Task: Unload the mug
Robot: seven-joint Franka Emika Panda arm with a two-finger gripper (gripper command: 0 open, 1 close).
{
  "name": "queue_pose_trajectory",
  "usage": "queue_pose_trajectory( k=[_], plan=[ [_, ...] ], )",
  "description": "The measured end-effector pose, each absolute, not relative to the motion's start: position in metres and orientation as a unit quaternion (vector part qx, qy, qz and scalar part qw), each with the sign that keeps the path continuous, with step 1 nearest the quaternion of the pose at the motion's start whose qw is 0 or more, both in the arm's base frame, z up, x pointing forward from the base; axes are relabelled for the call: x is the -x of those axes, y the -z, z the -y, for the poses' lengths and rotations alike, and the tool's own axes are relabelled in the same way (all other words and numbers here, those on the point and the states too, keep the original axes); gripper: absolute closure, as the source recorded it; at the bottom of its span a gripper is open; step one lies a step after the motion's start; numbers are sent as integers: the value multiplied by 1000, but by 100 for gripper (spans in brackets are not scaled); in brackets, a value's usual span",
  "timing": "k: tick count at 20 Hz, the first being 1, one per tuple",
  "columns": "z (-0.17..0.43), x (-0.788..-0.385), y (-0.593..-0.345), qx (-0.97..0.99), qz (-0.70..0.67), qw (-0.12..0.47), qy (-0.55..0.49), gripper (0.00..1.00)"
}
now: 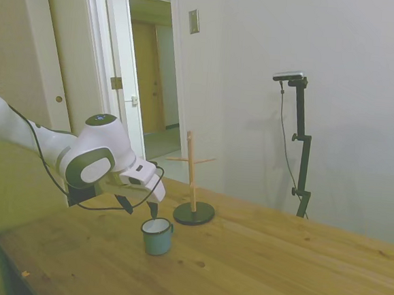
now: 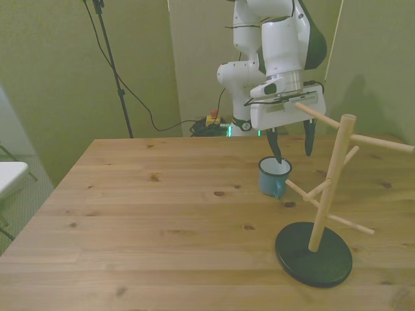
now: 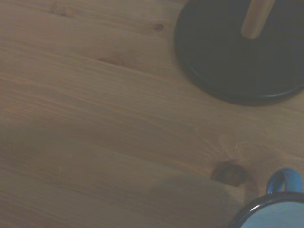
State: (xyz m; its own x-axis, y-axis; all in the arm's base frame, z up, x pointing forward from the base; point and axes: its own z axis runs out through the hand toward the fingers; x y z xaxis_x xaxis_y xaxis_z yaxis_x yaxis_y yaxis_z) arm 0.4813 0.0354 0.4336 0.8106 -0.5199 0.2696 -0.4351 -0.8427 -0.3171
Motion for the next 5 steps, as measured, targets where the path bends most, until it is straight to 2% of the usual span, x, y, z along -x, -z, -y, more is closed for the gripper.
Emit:
queue_pose_trajectory(
  k=[5],
  plan=[
    [-46,-463,-451,940,-253,129,187,0]
  ],
)
